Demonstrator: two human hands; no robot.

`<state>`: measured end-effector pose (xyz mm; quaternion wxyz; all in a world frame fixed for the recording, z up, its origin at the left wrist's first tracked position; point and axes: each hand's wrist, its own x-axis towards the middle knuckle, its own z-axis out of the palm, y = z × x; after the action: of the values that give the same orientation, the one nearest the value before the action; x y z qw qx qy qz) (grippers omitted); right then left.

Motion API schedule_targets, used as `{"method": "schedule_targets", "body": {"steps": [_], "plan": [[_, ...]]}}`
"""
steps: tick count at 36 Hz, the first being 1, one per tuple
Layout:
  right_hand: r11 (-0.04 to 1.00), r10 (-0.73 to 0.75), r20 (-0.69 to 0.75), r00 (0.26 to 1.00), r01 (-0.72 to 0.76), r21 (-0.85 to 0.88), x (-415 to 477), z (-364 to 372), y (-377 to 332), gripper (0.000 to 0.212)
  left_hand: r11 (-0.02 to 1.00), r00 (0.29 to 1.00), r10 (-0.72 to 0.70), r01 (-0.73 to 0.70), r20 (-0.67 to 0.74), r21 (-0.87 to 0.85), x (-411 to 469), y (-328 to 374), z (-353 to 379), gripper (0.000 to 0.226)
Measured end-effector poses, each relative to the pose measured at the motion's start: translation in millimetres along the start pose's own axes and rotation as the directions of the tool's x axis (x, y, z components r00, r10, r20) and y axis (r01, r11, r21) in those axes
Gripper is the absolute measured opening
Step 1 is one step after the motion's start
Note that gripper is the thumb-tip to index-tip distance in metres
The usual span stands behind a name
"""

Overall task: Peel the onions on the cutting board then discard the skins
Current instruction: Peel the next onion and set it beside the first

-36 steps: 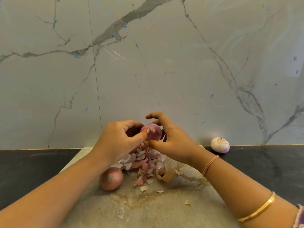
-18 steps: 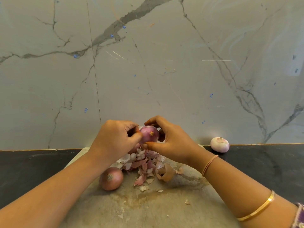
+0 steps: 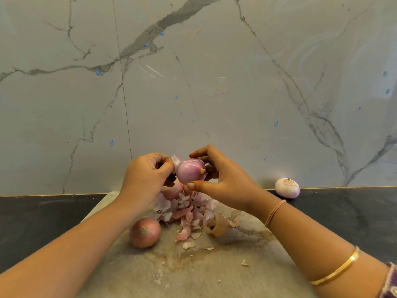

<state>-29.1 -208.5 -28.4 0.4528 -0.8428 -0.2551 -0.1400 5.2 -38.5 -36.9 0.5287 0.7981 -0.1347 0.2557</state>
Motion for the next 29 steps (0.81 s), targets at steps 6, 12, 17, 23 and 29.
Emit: {"method": "schedule_targets", "body": {"steps": [6,12,17,23,29], "plan": [[0.992,-0.010,0.034,0.999,0.005,0.127,-1.0,-2.5,-4.0,0.050,0.977,0.997,0.011,0.005,-0.072,0.214,5.2,-7.8,-6.8,0.022],[0.967,0.067,-0.013,0.998,-0.062,0.248,0.8,-5.7,0.2,0.039,0.931,0.993,0.109,-0.087,-0.044,0.355,5.9,-8.3,-13.1,0.013],[0.921,0.171,-0.006,0.985,-0.158,0.356,2.5,-5.5,5.9,0.038,0.933,0.968,0.242,-0.251,0.063,0.257,-0.9,-2.4,-4.4,0.009],[0.858,0.203,0.046,0.978,-0.200,0.474,3.6,-4.7,7.0,0.038,0.931,0.934,0.304,-0.333,0.186,0.151,-7.1,3.9,-1.6,0.052],[0.805,0.206,0.065,0.976,-0.207,0.556,2.6,-5.7,4.9,0.035,0.912,0.920,0.326,-0.367,0.218,0.185,-4.6,2.0,-2.1,0.028]]}}
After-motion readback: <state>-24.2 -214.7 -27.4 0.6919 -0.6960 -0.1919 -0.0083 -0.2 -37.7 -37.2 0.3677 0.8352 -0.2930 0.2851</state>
